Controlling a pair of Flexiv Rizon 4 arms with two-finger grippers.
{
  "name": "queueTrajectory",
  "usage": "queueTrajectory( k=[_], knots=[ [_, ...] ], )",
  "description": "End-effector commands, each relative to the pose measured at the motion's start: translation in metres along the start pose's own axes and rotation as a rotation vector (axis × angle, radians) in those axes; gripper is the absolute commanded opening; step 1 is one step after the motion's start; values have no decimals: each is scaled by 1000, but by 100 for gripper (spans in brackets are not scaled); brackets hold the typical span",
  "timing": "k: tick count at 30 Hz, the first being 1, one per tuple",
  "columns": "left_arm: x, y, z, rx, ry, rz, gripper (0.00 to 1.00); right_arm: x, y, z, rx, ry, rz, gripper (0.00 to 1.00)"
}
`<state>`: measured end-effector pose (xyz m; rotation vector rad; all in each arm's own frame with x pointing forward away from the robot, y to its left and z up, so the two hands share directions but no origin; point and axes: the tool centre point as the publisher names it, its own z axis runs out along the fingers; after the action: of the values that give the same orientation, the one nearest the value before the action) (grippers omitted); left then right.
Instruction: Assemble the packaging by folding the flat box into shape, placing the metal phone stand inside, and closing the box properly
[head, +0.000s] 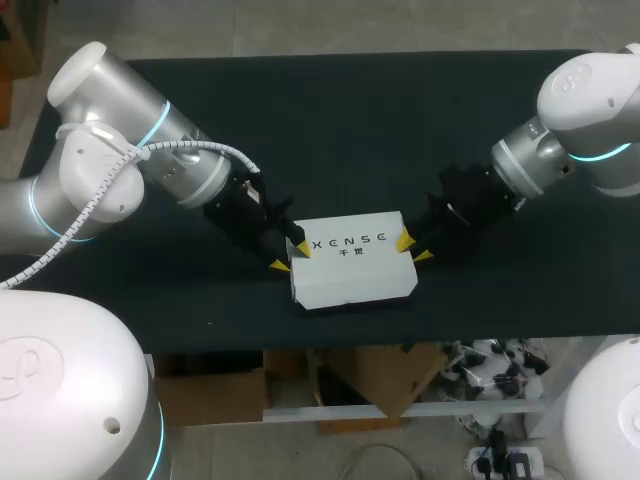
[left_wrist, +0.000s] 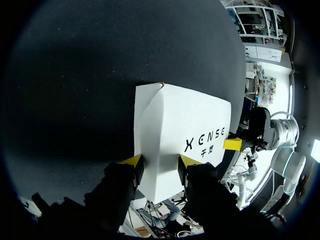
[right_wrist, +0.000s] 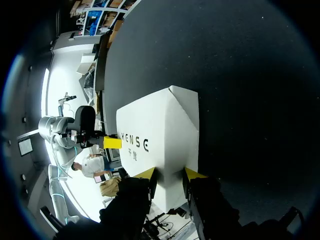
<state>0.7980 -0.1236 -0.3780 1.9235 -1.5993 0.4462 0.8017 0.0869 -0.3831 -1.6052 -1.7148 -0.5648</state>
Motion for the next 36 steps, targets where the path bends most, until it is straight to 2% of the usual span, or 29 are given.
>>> queueTrajectory(
  k=[1,11,36],
  knots=[
    [11,-4,8,-16,-3,-4,45,9,4,8,12,6,1,35],
    [13,-4,6,-31,-7,-17,45,10,5,7,20,15,10,38],
    [18,-5,0,-87,-4,-58,44,14,7,2,45,37,49,39]
  ],
)
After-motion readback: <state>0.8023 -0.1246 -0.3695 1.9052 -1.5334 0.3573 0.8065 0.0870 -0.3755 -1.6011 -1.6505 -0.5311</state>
